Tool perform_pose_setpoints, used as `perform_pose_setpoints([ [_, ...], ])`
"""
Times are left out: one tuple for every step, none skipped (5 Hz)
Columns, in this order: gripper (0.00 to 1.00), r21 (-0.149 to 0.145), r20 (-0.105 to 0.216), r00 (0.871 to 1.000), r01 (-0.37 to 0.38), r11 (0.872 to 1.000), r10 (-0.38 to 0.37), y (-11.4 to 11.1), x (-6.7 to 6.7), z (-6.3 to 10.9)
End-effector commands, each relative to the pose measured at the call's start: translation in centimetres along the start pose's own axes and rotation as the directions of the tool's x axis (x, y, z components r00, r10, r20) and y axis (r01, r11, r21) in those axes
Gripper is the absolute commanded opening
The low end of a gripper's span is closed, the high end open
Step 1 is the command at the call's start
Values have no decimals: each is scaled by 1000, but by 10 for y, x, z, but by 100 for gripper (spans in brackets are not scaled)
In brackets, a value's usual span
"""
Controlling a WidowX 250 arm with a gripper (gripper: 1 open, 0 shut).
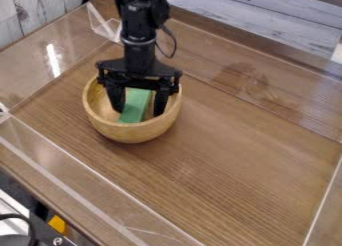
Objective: Put the green block in the brown bowl
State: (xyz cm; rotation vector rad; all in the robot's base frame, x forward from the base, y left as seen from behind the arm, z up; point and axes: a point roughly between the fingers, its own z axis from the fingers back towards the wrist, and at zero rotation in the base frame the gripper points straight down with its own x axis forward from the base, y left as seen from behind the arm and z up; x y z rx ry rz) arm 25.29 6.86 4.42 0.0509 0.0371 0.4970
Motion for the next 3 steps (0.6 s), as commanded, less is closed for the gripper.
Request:
perform_pose_setpoints([
  [100, -4, 27, 999, -22, 1000, 22, 9, 1, -2],
  [100, -11, 15, 998, -55, 998, 55, 12, 3, -5],
  [100, -16, 4, 996, -91, 996, 91, 14, 4, -8],
])
